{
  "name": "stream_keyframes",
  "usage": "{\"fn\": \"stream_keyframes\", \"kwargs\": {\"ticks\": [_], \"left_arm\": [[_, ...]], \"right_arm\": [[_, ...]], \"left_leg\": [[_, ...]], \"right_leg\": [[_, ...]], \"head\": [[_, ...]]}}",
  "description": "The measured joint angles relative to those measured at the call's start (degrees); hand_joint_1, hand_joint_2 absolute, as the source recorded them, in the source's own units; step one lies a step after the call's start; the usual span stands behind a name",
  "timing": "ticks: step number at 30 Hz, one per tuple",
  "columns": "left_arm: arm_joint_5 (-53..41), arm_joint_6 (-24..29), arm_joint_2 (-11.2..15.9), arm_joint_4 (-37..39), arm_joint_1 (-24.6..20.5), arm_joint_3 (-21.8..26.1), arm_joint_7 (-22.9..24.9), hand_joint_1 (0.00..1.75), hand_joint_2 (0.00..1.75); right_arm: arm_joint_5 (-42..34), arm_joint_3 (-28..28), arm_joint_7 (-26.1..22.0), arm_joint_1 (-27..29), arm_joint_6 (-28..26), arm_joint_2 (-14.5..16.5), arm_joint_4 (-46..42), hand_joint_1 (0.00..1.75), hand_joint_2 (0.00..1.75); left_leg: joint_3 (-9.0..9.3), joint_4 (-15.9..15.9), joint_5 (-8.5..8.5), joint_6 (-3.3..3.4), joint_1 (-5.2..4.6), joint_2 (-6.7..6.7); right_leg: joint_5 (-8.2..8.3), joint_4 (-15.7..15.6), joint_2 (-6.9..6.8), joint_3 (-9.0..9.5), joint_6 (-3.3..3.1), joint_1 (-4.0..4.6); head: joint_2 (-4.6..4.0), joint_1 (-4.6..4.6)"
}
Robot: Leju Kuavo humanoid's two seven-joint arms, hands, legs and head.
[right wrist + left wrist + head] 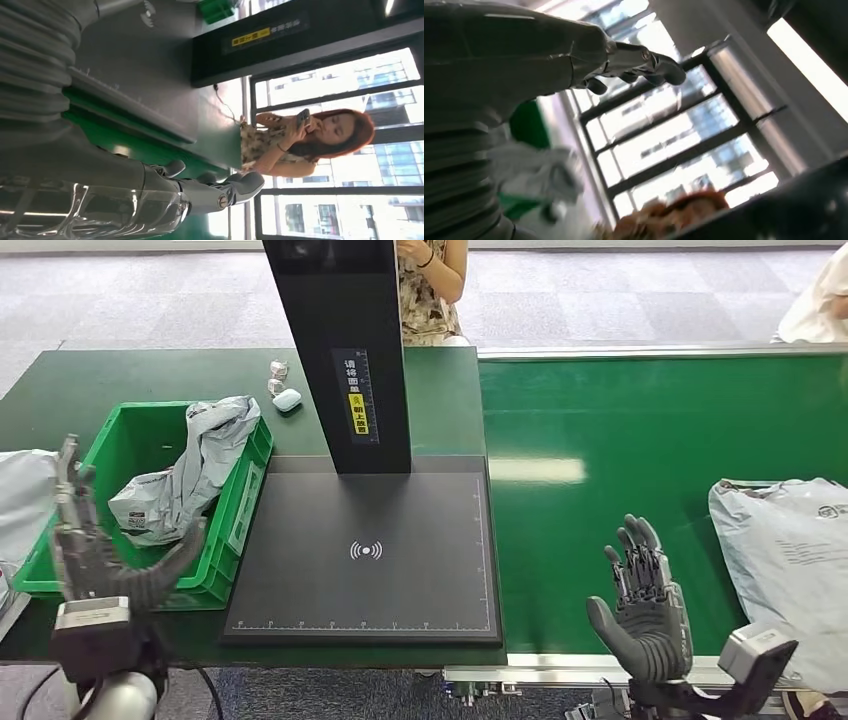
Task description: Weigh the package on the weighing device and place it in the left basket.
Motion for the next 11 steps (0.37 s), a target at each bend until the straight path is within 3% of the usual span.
{"fn": "stream_keyframes", "kwargs": {"ticks": [1,5,11], "left_arm": [[0.3,-2.6,-0.8,-0.2,1.4,-1.9,1.3,0.0,1.75],[2.4,-7.5,-3.5,0.5,4.9,-6.7,3.8,0.0,1.75],[4.7,-12.0,-5.5,2.5,7.8,-9.0,4.4,0.0,1.75]], "right_arm": [[1.7,0.1,0.1,0.1,-0.5,0.1,-0.1,0.0,1.75],[6.6,0.7,0.8,0.5,-2.1,0.3,-0.2,0.0,1.75],[13.8,2.1,2.4,2.5,-3.7,0.3,-0.2,0.0,1.75]], "left_leg": [[0.0,0.0,0.0,0.0,0.0,0.0],[0.03,0.0,0.0,0.0,0.0,-0.01],[0.04,0.0,0.0,-0.01,0.03,-0.02]], "right_leg": [[0.0,0.0,0.0,0.01,0.0,0.0],[0.01,0.0,0.0,0.03,-0.01,0.0],[-0.01,0.0,-0.01,0.04,-0.03,0.01]], "head": [[0.0,0.0],[0.0,0.0],[0.0,0.0]]}}
